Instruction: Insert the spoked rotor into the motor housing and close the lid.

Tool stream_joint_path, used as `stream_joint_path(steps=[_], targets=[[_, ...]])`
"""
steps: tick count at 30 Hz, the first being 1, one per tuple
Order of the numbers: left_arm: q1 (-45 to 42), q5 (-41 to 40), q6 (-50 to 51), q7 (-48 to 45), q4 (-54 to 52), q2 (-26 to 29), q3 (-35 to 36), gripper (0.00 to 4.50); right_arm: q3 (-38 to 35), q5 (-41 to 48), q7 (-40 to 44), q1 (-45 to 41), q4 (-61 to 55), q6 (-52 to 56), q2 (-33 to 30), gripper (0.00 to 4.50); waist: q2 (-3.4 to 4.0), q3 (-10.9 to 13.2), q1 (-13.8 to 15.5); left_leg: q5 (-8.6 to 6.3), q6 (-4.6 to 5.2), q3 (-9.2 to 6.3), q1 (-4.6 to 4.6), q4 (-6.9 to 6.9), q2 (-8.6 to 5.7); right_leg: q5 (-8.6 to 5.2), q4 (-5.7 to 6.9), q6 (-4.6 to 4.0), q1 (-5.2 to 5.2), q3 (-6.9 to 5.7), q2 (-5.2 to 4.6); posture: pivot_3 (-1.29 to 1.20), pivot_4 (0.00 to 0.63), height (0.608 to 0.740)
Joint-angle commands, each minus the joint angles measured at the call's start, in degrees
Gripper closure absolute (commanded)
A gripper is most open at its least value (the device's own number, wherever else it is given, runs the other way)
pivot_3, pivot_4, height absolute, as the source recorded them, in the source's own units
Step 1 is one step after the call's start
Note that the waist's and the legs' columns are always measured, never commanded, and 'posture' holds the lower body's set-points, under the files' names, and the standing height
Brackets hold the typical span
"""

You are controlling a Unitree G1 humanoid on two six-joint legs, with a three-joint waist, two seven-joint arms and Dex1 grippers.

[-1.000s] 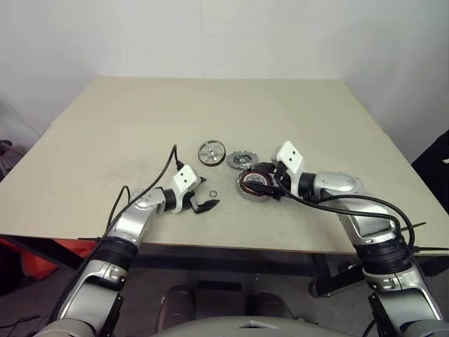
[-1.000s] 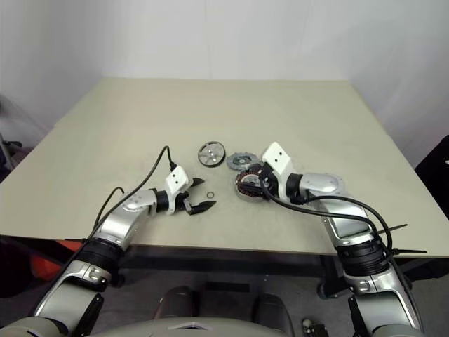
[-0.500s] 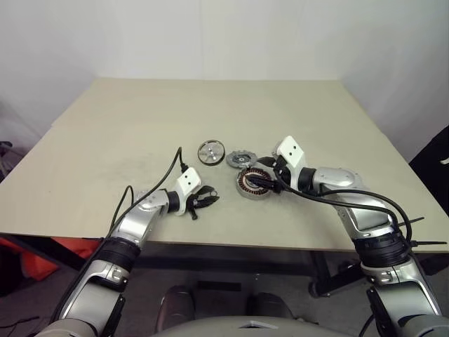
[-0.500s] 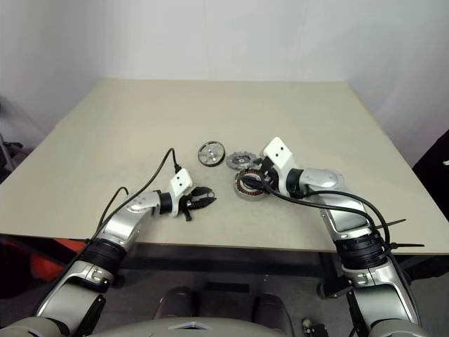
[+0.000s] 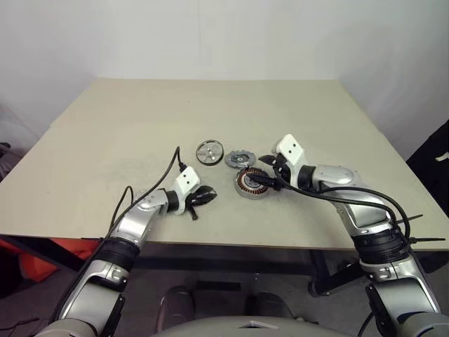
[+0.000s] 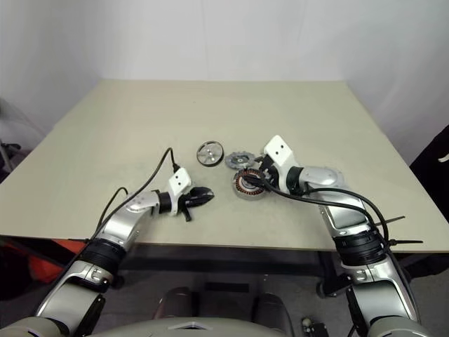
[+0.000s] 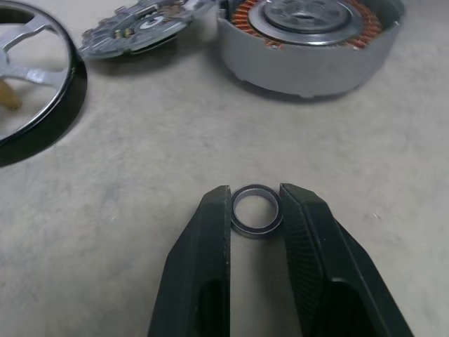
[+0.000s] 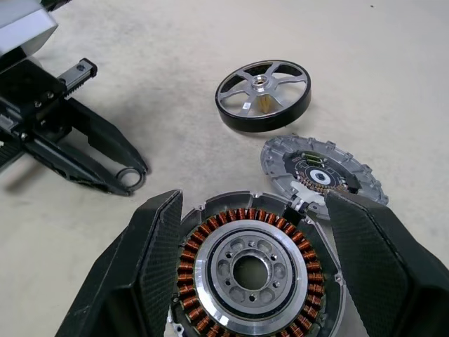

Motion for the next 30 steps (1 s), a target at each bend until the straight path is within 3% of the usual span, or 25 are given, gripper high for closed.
stream_joint_path(steps=[1, 13, 30], targets=[[-2.5, -3.6, 2.8, -1.7, -4.7, -0.2, 2.2, 3.78, -0.6, -1.5, -0.3, 0.0, -0.2, -1.7, -2.4, 1.18, 0.0, 0.0, 0.0, 0.0, 0.0, 0.0, -0.06, 0.0, 0.0, 0.01, 0.0, -0.02, -0.03, 0.0, 0.0, 0.0, 0.0, 0.74], [-13.7, -3.1, 1.3, -7.5, 3.2, -4.7, -0.9, 3.78, -0.7, -5.3, 2.5, 13.3, -10.2, -2.0, -16.7, 1.18, -0.01, 0.0, 0.4, -0.21, 0.36, 0.06, -0.35, -0.04, -0.04, 0.2, -0.51, -0.35, -0.02, -0.02, -0.01, 0.0, 0.0, 0.74], [-23.8, 2.9, -9.5, -10.4, 22.6, -13.1, -4.5, 3.78, -6.6, -1.7, -2.7, 20.4, -22.5, 5.0, -15.6, 1.18, 0.0, 0.0, 0.7, -0.24, 0.43, 0.0, -0.19, -0.05, -0.06, 0.2, -0.47, -0.31, 0.12, -0.02, -0.05, 0.0, 0.0, 0.74]])
